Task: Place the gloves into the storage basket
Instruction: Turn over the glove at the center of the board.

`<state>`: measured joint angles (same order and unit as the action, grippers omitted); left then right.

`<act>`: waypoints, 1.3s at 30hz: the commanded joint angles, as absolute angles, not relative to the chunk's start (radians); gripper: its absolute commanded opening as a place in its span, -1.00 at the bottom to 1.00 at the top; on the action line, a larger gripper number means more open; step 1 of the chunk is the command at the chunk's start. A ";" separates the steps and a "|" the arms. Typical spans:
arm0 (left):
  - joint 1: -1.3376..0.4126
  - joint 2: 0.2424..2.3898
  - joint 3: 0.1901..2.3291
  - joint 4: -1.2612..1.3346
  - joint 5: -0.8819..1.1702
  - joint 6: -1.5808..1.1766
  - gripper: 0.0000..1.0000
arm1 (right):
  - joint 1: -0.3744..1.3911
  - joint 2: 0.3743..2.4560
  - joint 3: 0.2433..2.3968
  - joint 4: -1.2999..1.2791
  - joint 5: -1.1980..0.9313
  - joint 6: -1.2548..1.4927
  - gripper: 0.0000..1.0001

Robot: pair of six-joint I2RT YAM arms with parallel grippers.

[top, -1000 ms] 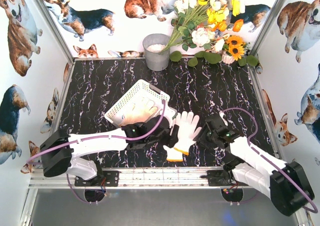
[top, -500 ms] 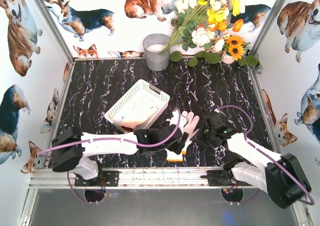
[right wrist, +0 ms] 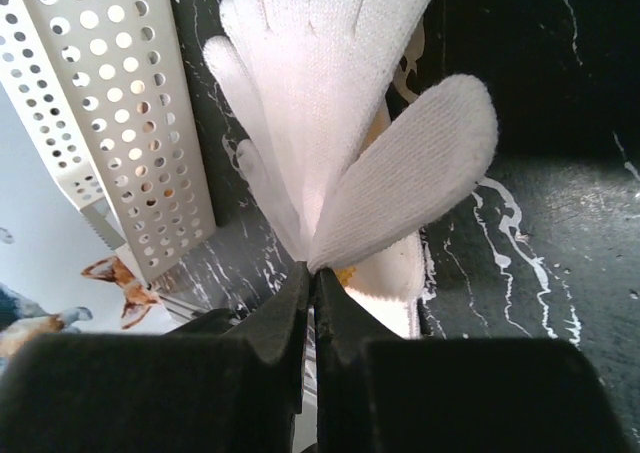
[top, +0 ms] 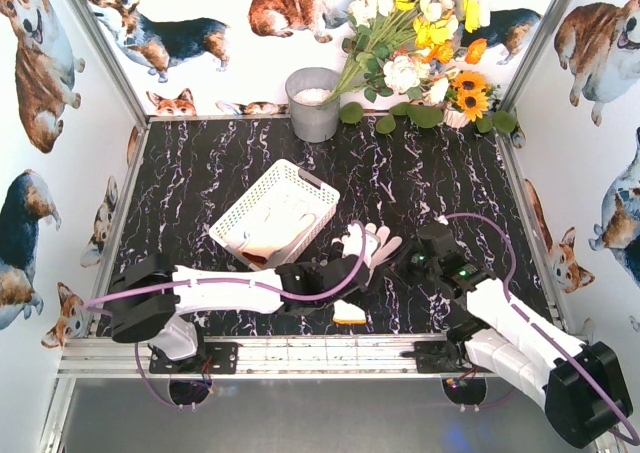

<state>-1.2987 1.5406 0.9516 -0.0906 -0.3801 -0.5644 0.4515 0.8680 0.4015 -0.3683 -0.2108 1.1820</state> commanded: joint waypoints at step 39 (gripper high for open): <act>-1.342 1.705 1.092 -0.066 -0.380 -0.498 -0.64 | 0.446 0.751 0.593 -0.579 -0.036 1.090 -1.00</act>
